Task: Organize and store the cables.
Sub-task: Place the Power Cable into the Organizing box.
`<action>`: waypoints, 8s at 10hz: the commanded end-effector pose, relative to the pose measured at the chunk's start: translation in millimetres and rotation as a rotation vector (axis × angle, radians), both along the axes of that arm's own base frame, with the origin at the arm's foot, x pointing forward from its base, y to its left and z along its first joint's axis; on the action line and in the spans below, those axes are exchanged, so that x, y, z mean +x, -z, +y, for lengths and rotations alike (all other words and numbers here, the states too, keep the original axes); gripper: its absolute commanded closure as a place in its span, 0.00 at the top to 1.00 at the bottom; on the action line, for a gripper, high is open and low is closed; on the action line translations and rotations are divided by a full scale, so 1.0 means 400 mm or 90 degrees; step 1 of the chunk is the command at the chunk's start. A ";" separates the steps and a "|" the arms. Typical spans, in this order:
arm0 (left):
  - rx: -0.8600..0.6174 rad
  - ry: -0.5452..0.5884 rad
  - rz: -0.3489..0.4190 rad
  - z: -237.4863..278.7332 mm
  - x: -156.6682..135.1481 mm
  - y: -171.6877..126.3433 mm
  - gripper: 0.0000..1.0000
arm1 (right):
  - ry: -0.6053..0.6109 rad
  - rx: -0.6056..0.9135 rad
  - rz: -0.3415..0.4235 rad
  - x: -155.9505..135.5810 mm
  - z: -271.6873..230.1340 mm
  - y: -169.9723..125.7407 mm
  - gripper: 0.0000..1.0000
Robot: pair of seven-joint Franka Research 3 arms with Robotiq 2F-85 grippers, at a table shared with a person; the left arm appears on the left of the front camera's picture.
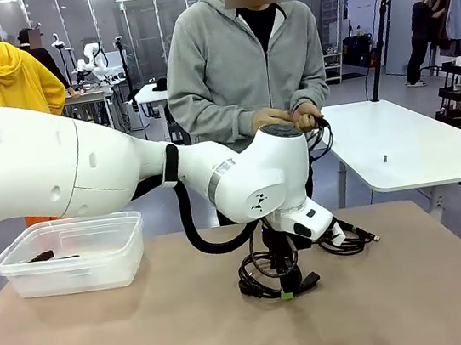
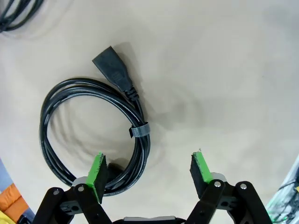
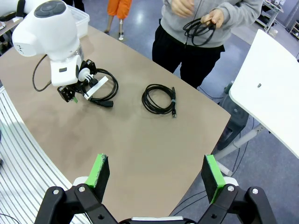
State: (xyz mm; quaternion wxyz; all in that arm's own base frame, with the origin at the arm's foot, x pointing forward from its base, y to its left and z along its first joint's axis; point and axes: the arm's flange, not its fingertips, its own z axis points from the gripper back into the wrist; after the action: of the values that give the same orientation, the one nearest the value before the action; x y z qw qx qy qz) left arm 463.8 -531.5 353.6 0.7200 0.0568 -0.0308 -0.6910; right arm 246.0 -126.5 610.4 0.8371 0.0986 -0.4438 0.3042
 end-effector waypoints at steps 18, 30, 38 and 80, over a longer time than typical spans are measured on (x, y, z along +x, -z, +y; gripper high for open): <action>-0.077 0.033 0.067 -0.005 0.054 0.114 0.00 | 0.000 0.001 0.000 0.000 -0.002 0.002 1.00; -0.122 0.140 0.025 -0.018 -0.017 -0.285 0.09 | 0.000 0.001 0.000 0.000 -0.002 0.002 1.00; -0.139 0.239 -0.047 0.127 0.035 -0.447 0.18 | 0.000 0.001 0.000 0.000 -0.002 0.002 1.00; -0.074 0.082 -0.036 1.476 0.382 -0.286 0.18 | 0.000 0.001 0.000 0.000 -0.002 0.002 1.00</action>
State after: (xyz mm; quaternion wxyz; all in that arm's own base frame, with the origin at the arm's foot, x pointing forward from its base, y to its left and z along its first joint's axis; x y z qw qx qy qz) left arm 610.7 58.9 462.8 0.6660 0.0246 -0.0987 -0.7389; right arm 246.0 -126.5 610.3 0.8371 0.0987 -0.4439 0.3041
